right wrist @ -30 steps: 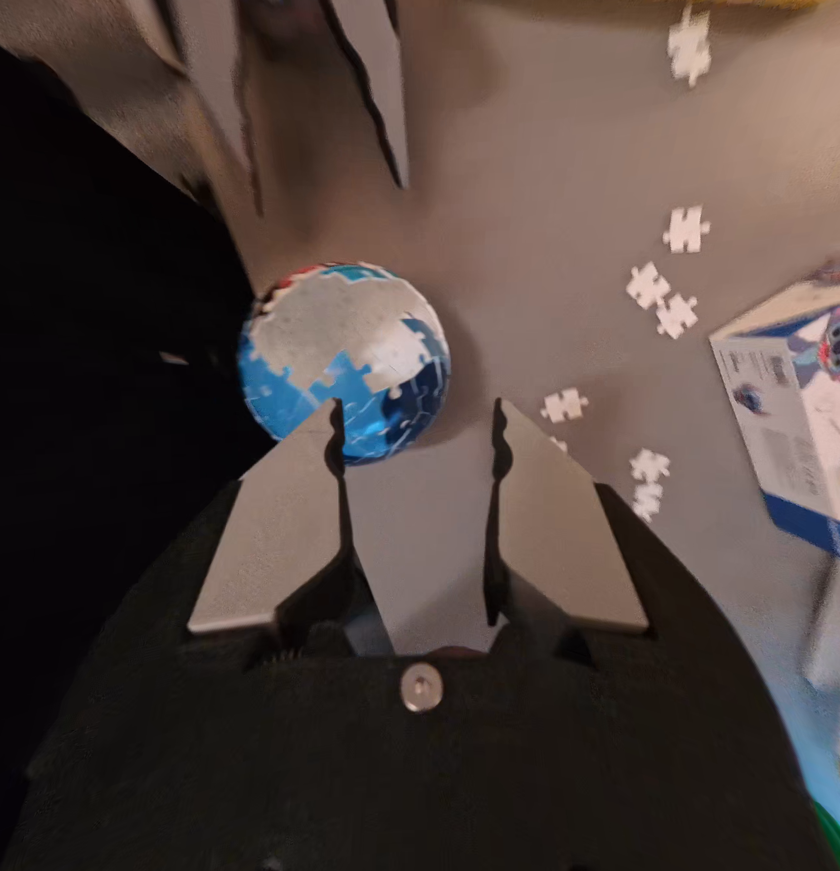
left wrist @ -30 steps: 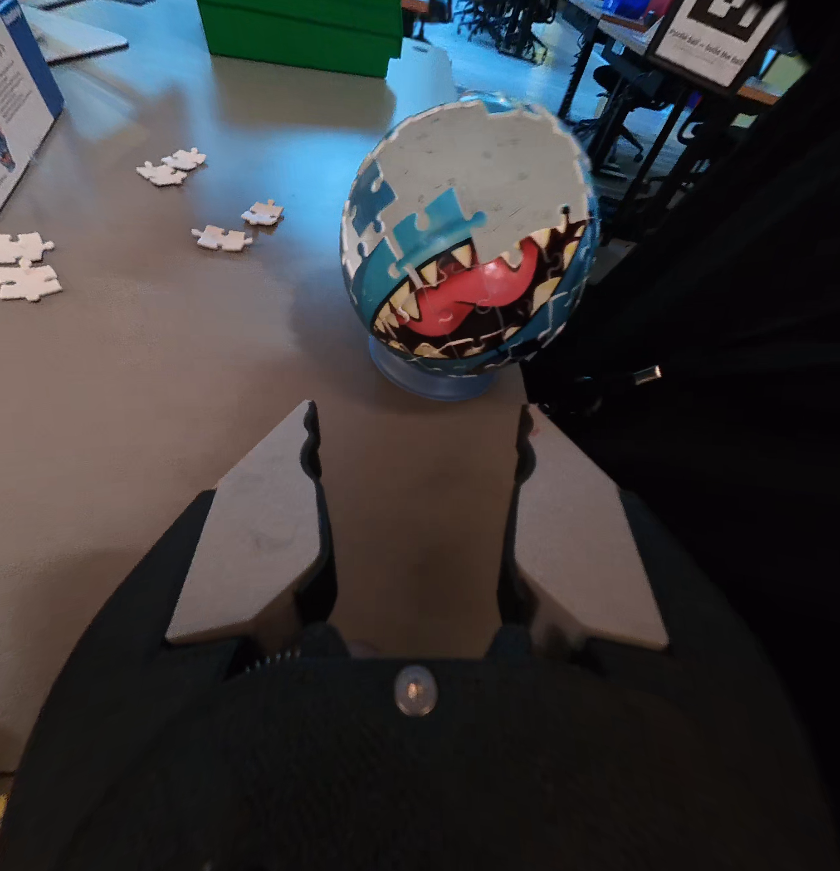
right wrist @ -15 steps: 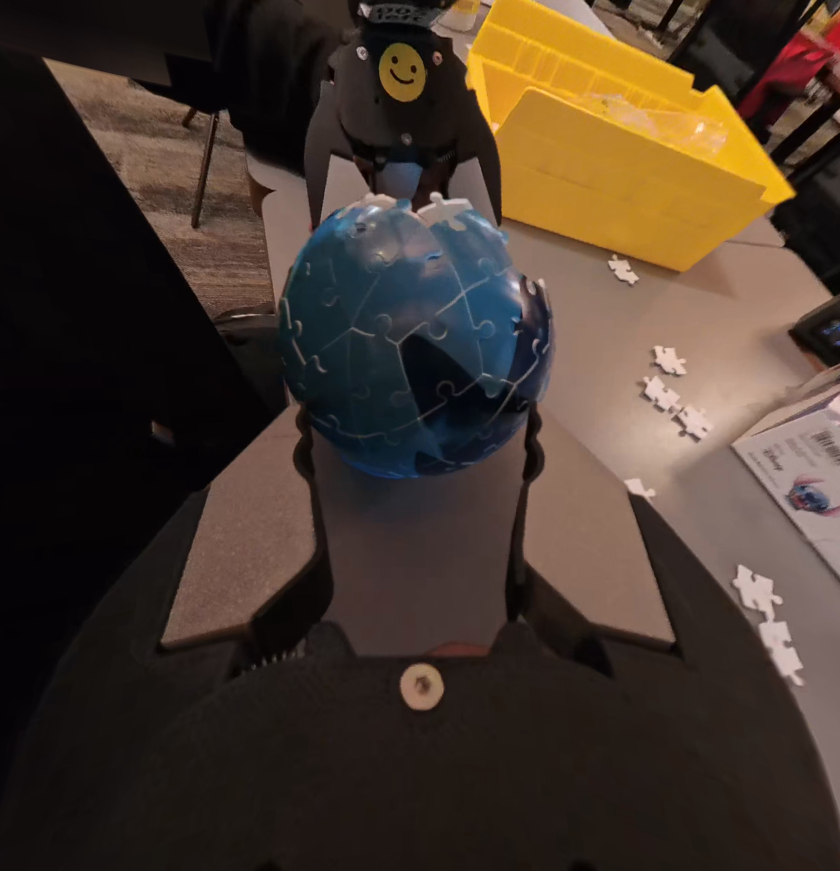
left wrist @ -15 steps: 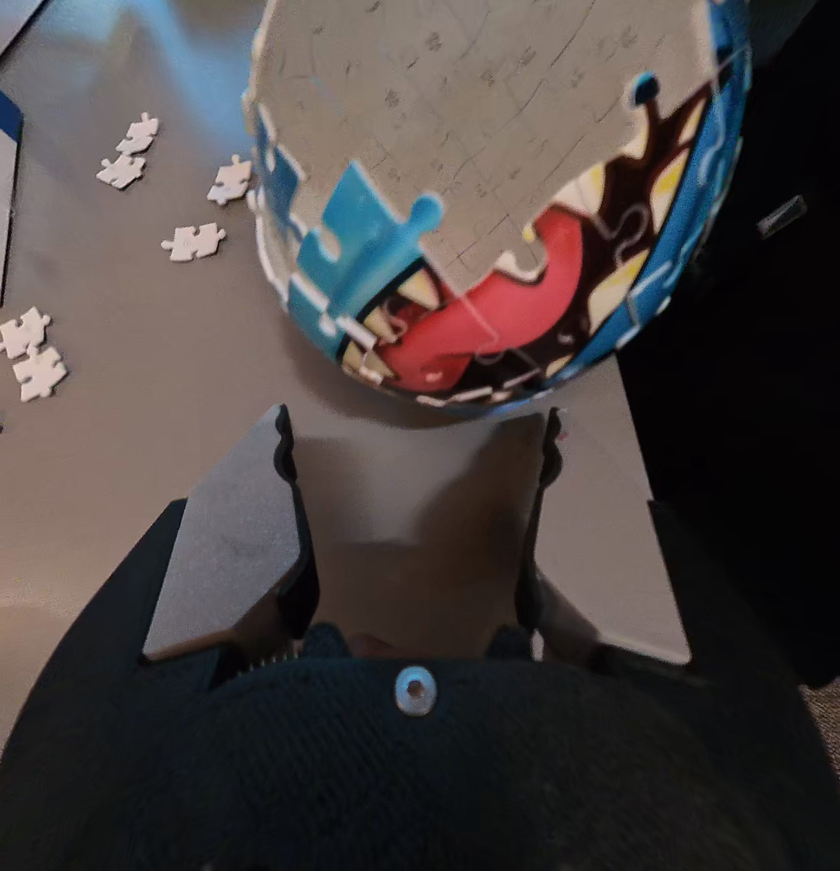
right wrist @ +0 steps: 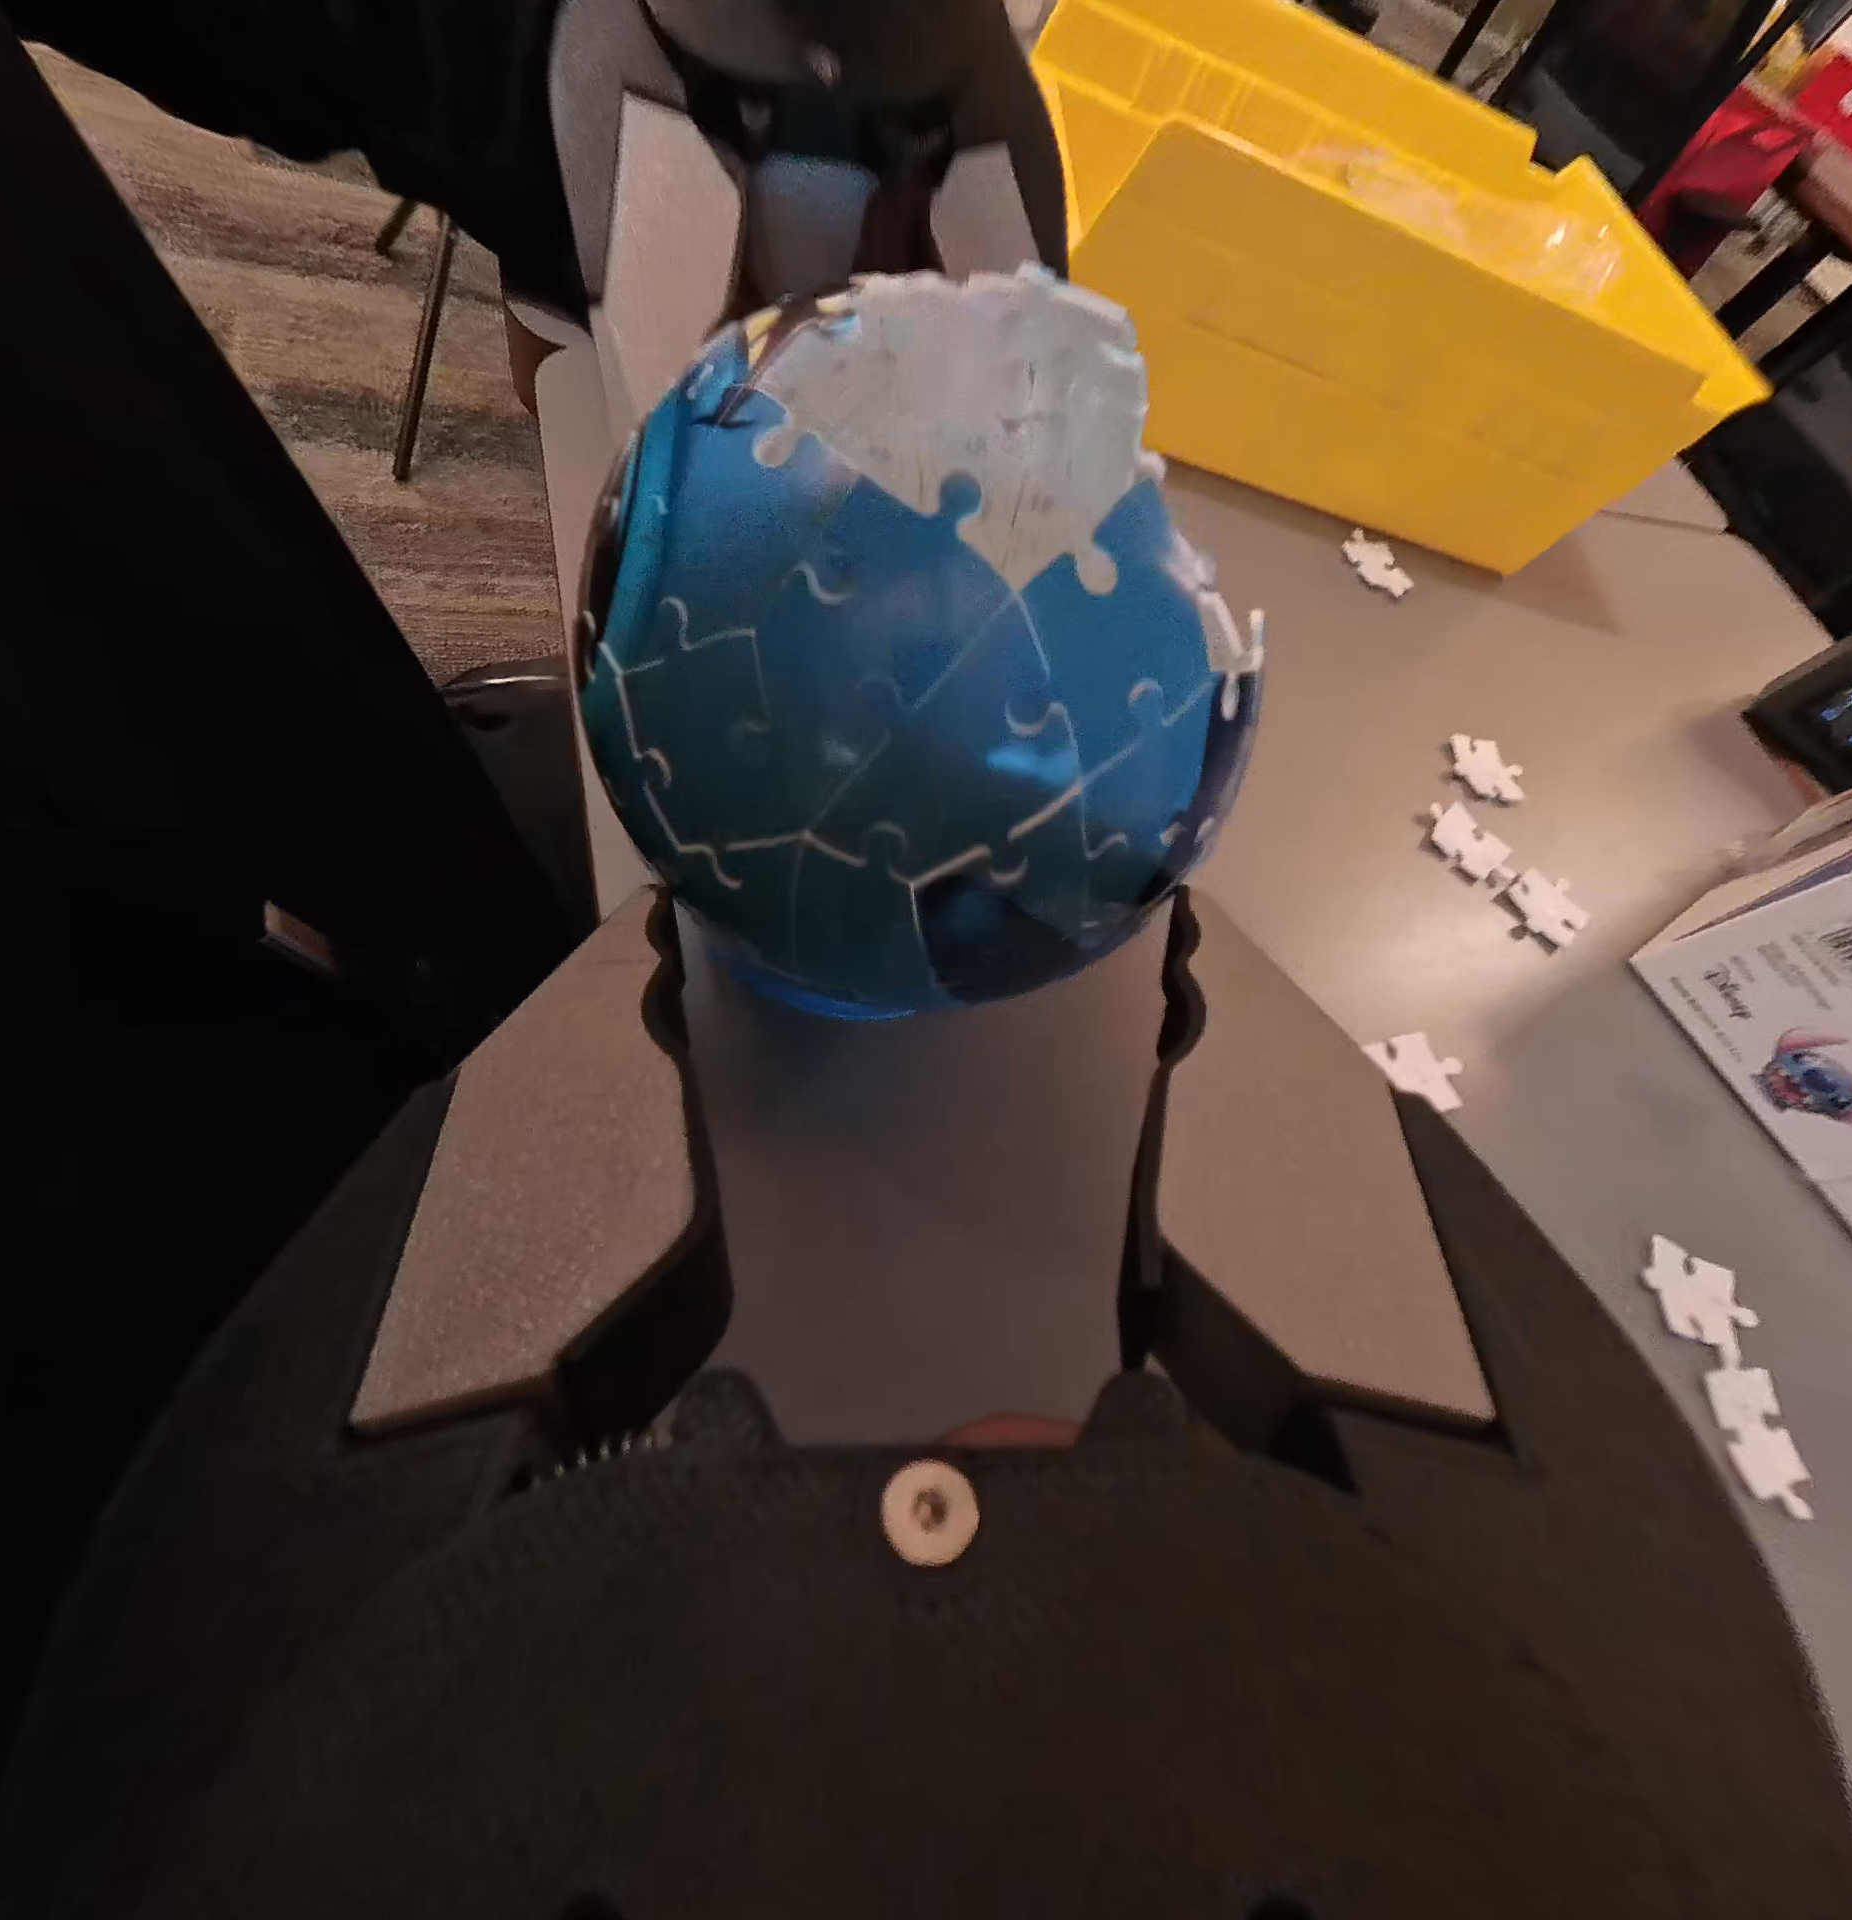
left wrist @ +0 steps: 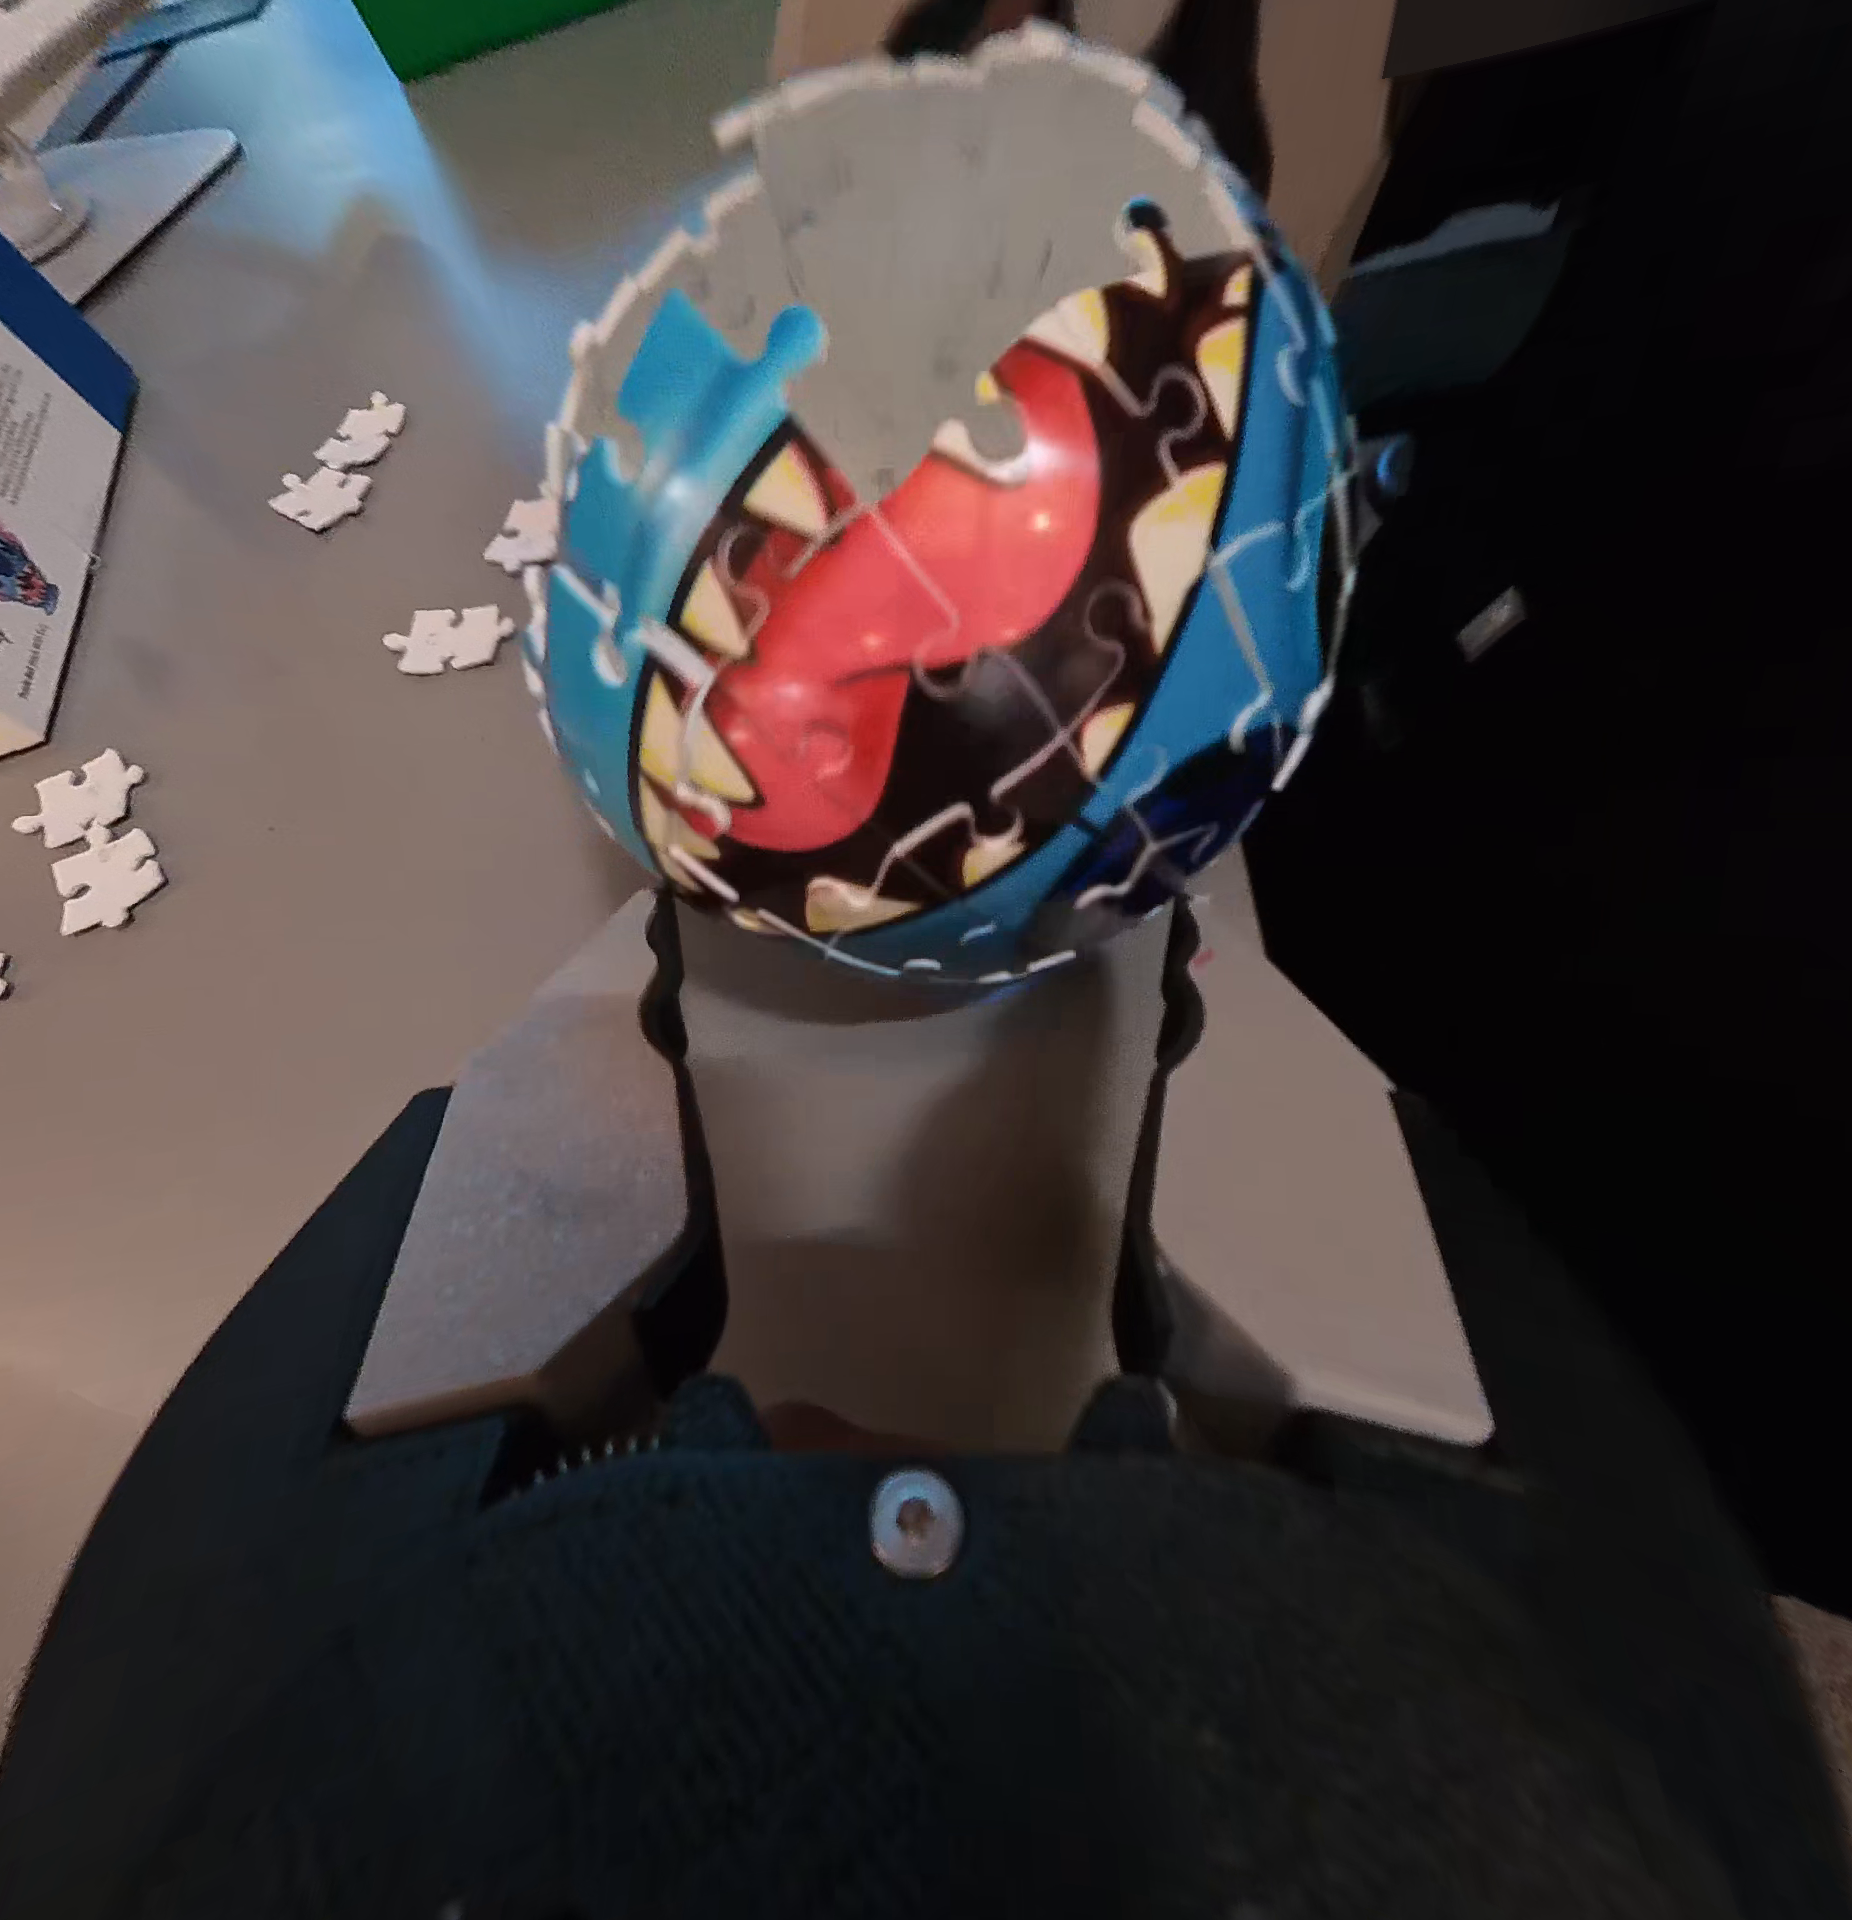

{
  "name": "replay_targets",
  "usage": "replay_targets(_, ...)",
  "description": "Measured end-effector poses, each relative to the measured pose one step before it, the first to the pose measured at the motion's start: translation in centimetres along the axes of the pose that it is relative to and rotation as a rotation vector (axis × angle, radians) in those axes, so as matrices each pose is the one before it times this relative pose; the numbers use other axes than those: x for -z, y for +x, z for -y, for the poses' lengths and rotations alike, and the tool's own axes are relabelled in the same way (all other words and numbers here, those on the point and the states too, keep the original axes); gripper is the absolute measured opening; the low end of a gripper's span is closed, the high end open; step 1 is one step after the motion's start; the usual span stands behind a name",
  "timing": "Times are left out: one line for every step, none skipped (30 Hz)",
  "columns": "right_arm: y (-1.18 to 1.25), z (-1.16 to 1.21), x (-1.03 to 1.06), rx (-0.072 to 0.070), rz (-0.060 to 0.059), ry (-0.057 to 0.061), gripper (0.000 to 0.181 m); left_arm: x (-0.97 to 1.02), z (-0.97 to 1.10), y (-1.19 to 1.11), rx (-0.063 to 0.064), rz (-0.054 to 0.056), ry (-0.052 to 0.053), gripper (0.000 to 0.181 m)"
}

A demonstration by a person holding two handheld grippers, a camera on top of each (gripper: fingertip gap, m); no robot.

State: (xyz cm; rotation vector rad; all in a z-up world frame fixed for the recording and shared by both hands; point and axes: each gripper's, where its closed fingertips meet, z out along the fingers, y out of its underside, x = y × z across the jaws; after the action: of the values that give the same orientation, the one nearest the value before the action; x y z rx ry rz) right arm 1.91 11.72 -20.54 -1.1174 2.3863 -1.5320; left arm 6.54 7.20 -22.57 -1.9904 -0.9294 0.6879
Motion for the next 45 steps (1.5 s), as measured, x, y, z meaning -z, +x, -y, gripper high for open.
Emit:
replay_targets(0.007, -0.259, -0.207, -0.0095, 0.0108, -0.0075, 0.091, 0.318, 0.328, 0.017, 0.0094, 0.0056, 0.0167, 0.091)
replay_targets(0.001, -0.205, -0.221, -0.0076, 0.0111, -0.0039, 0.091, 0.283, 0.291, 0.025, 0.0052, 0.0072, 0.0141, 0.091)
replay_targets(-0.017, -0.153, -0.202, -0.0094, 0.0119, -0.0014, 0.091, 0.25, 0.202, -0.001, 0.0023, 0.0094, 0.0118, 0.091)
replay_targets(-0.019, -0.095, -0.171, -0.0117, 0.0127, 0.0005, 0.091, 0.197, 0.129, -0.01, 0.0018, 0.0091, 0.0106, 0.091)
replay_targets(-0.012, -0.04, -0.129, -0.0125, 0.0119, 0.0034, 0.091, 0.163, 0.086, 0.0, 0.002, 0.0063, 0.0113, 0.091)
replay_targets(0.012, -0.022, -0.105, -0.0134, 0.0108, 0.0042, 0.091, 0.1, 0.013, -0.006, 0.0037, 0.0026, 0.0095, 0.091)
replay_targets(0.013, -0.032, -0.071, -0.0122, 0.0097, 0.0029, 0.091, 0.058, -0.074, -0.028, 0.0063, -0.0005, 0.0055, 0.09)
replay_targets(0.008, -0.038, -0.06, -0.0089, 0.0082, 0.0027, 0.091, 0.012, -0.08, -0.035, 0.01, -0.003, 0.0045, 0.09)
replay_targets(0.016, -0.027, -0.05, -0.0071, 0.0066, 0.0037, 0.09, -0.003, -0.087, -0.083, 0.0107, -0.0035, 0.0026, 0.09)
replay_targets(0.004, -0.022, -0.042, -0.0066, 0.0064, 0.004, 0.09, -0.018, -0.107, -0.159, 0.0077, -0.0006, -0.0001, 0.092)
replay_targets(0.011, -0.006, -0.045, -0.0049, 0.0058, 0.0038, 0.09, -0.005, -0.107, -0.16, 0.0043, -0.0014, -0.0009, 0.093)
replay_targets(0.022, -0.006, -0.049, -0.0039, 0.0046, 0.0021, 0.09, -0.022, -0.108, -0.132, 0.0016, -0.0045, -0.0008, 0.094)
replay_targets(0.026, -0.013, -0.035, -0.0043, 0.0043, -0.0002, 0.09, -0.032, -0.08, -0.108, 0.0026, -0.0061, 0.0003, 0.096)
replay_targets(0.015, -0.017, -0.033, -0.0034, 0.004, -0.0009, 0.09, -0.063, -0.022, -0.049, 0.0029, -0.0092, 0.0009, 0.097)
replay_targets(0.013, -0.013, -0.008, -0.0018, 0.0026, 0.0004, 0.09, -0.089, -0.004, -0.005, -0.0011, -0.0091, -0.0004, 0.097)
replay_targets(0.018, 0.0, -0.007, -0.0002, 0.0015, 0.0014, 0.09, -0.096, -0.012, -0.012, -0.006, -0.0046, -0.0022, 0.098)
replay_targets(0.002, 0.006, -0.015, 0.0008, 0.001, 0.0023, 0.09, -0.084, 0.009, 0.035, -0.009, -0.0045, -0.0023, 0.098)
replay_targets(-0.004, 0.016, -0.021, 0.0018, 0.0005, 0.0026, 0.09, -0.081, 0.002, 0.063, -0.0101, -0.0039, -0.0033, 0.097)
replay_targets(0.008, -0.009, -0.025, 0.004, -0.0004, 0.0019, 0.09, -0.075, 0.008, 0.109, -0.0106, -0.0046, -0.003, 0.096)
replay_targets(0.022, -0.029, -0.04, 0.0065, -0.0014, 0.0011, 0.09, -0.078, 0.049, 0.132, -0.009, -0.0041, -0.0006, 0.095)
replay_targets(0.026, -0.042, -0.039, 0.0067, -0.0012, 0.001, 0.09, -0.08, 0.02, 0.012, -0.0052, 0.0035, -0.0032, 0.096)
replay_targets(0.015, -0.039, -0.035, 0.0031, 0.0014, 0.0013, 0.09, -0.06, -0.017, -0.013, -0.0052, 0.0036, -0.0045, 0.097)
replay_targets(0.0, -0.038, -0.054, -0.0033, 0.0057, 0.0019, 0.09, 0.004, -0.002, -0.001, -0.0019, 0.0017, -0.0005, 0.097)
replay_targets(-0.016, -0.037, -0.072, -0.0084, 0.0093, 0.002, 0.09, 0.02, 0.014, -0.002, 0.0005, 0.0, 0.0024, 0.097)
replay_targets(-0.026, -0.029, -0.09, -0.0099, 0.0107, 0.003, 0.09, 0.056, 0.032, 0.015, 0.0027, -0.0025, 0.0064, 0.096)
replay_targets(-0.01, -0.008, -0.102, -0.0084, 0.0109, 0.0042, 0.09, 0.073, 0.03, -0.001, 0.0052, -0.0046, 0.0077, 0.096)
replay_targets(-0.006, -0.027, -0.106, -0.0055, 0.0112, 0.0017, 0.09, 0.085, -0.009, -0.029, 0.006, -0.0064, 0.0082, 0.096)
replay_targets(0.036, -0.076, -0.108, -0.004, 0.0109, -0.0021, 0.089, 0.088, -0.054, -0.088, 0.0079, -0.0076, 0.0047, 0.097)
replay_targets(0.042, -0.084, -0.106, -0.0044, 0.011, -0.0041, 0.088, 0.124, -0.023, -0.137, 0.0091, -0.01, 0.0034, 0.098)
replay_targets(0.03, -0.038, -0.088, -0.0044, 0.0111, -0.0024, 0.088, 0.13, -0.001, -0.149, 0.0033, -0.0111, 0.0052, 0.098)
replay_targets(0.036, -0.002, -0.07, -0.0022, 0.0095, -0.0005, 0.088, 0.14, -0.013, -0.154, -0.0014, -0.0115, 0.0051, 0.098)
replay_targets(0.049, 0.033, -0.079, -0.0004, 0.0071, -0.0002, 0.088, 0.139, 0.002, -0.087, -0.0002, -0.017, 0.0053, 0.098)
replay_targets(0.04, 0.043, -0.069, -0.0002, 0.0064, 0.0001, 0.088, 0.117, -0.079, -0.006, 0.0022, -0.0213, -0.0006, 0.098)
replay_targets(0.018, 0.025, -0.09, -0.0001, 0.0065, -0.0009, 0.088, 0.035, -0.149, -0.061, -0.0009, -0.0143, -0.0072, 0.098)
replay_targets(0.021, -0.008, -0.077, -0.0001, 0.0067, -0.0023, 0.088, -0.047, -0.153, -0.108, -0.0038, -0.0047, -0.0097, 0.098)
replay_targets(0.003, -0.011, -0.084, -0.0016, 0.0084, -0.003, 0.088, -0.094, -0.113, -0.067, -0.005, -0.0034, -0.0096, 0.098)
replay_targets(-0.01, -0.033, -0.076, -0.0024, 0.0105, -0.0036, 0.087, -0.106, -0.064, 0.098, -0.0048, -0.0086, -0.0071, 0.098)
replay_targets(-0.009, -0.052, -0.065, -0.0011, 0.011, -0.0039, 0.087, -0.124, -0.041, 0.215, -0.0067, -0.0114, -0.0062, 0.097)
replay_targets(-0.012, -0.048, -0.065, -0.0002, 0.0118, -0.0037, 0.088, -0.096, -0.022, 0.073, -0.009, 0.0029, -0.0058, 0.099)
replay_targets(-0.022, -0.048, -0.066, -0.0013, 0.0146, -0.0038, 0.088, -0.07, -0.063, -0.054, -0.0095, 0.0127, -0.0067, 0.099)
replay_targets(-0.054, -0.036, -0.084, -0.0028, 0.0174, -0.004, 0.087, -0.029, -0.055, -0.023, -0.0048, 0.0107, -0.0049, 0.099)
replay_targets(-0.036, -0.027, -0.091, -0.0028, 0.0174, -0.0039, 0.088, 0.029, -0.014, -0.034, 0.0006, 0.0107, -0.0031, 0.097)
replay_targets(-0.031, -0.021, -0.09, -0.0012, 0.0171, -0.0047, 0.088, 0.041, -0.011, 0.068, 0.0039, 0.0045, -0.0032, 0.097)
replay_targets(-0.034, -0.05, -0.098, 0.0006, 0.0159, -0.0061, 0.087, 0.077, -0.011, 0.072, 0.0058, 0.0049, -0.0023, 0.097)
replay_targets(-0.001, -0.078, -0.087, 0.0009, 0.0133, -0.0073, 0.086, 0.132, -0.009, 0.087, 0.0041, 0.0035, -0.0014, 0.097)
